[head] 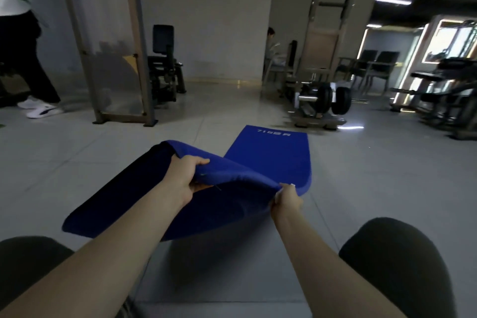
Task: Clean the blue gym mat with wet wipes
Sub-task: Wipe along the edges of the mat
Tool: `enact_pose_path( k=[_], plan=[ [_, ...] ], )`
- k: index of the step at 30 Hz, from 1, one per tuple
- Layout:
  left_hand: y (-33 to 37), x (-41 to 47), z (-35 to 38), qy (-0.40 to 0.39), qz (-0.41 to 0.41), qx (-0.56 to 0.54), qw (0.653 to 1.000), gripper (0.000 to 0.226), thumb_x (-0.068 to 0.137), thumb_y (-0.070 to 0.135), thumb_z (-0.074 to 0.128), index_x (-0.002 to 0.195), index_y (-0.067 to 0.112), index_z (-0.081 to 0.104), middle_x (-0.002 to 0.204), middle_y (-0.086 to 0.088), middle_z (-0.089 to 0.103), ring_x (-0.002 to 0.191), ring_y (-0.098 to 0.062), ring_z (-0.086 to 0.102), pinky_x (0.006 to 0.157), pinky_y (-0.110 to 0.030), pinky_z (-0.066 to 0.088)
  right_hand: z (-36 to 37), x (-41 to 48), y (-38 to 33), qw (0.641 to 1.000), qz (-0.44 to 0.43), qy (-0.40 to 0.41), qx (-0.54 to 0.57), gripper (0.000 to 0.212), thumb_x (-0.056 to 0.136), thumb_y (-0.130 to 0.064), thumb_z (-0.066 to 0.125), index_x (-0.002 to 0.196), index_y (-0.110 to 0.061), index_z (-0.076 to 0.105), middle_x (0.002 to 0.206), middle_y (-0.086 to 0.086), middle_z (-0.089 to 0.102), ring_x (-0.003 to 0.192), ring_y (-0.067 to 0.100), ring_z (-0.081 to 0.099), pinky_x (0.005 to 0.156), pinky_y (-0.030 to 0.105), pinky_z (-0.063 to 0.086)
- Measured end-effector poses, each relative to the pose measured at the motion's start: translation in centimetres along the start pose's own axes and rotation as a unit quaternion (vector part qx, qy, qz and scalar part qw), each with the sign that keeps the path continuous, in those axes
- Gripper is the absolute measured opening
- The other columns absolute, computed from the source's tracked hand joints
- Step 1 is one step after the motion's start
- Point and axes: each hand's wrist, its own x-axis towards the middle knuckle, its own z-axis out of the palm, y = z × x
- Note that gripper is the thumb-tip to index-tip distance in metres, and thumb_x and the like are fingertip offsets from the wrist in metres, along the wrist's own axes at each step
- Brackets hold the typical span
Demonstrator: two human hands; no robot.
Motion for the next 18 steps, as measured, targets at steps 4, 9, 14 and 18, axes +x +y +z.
enact_pose_path(
  k=[4,9,14,18],
  plan=[
    [-0.4,-0.6,4.1,-0.073,0.013,0.001,0.997,0.057,0.083,0.003,0.070,0.133,0.024,0.053,0.116,-0.009,0.069,0.097,-0.032,0.070,0.053,-0.038,0.059,-2.7,-0.2,-4.7,0.999,-0.044,-0.026,-0.002,0.049,0.103,-0.032,0.048,0.145,-0.007,0.046,0.139,0.018,0.056,0.121,0.037,0.060,0.090,0.041,0.051],
    [-1.7,0.0,9.9,-0.160,0.011,-0.001,0.987,0.065,0.083,-0.004,0.066,0.134,0.034,0.051,0.117,-0.002,0.066,0.097,-0.028,0.067,0.052,-0.034,0.058,-5.8,0.3,-11.3,0.989,-0.082,0.078,0.098,0.046,0.102,-0.034,0.053,0.142,-0.011,0.045,0.135,0.009,0.058,0.094,0.020,0.060,0.075,0.031,0.047],
    [-2.7,1.1,14.6,-0.225,0.002,-0.017,0.974,0.061,0.082,-0.004,0.067,0.129,0.033,0.055,0.120,-0.006,0.068,0.099,-0.033,0.071,0.063,-0.039,0.061,-9.6,0.7,-15.0,0.983,-0.167,0.064,0.038,0.037,0.099,-0.021,0.056,0.130,0.000,0.055,0.128,0.016,0.061,0.080,0.017,0.068,0.060,0.025,0.052],
    [-2.8,2.5,17.5,-0.287,0.002,-0.041,0.957,0.056,0.080,-0.005,0.068,0.123,0.030,0.062,0.110,-0.007,0.076,0.090,-0.027,0.076,0.067,-0.040,0.062,-10.6,-0.1,-16.8,0.969,-0.154,0.142,0.131,0.022,0.090,-0.030,0.073,0.085,-0.022,0.053,0.096,0.005,0.066,0.078,0.018,0.068,0.052,0.030,0.050]
  ],
)
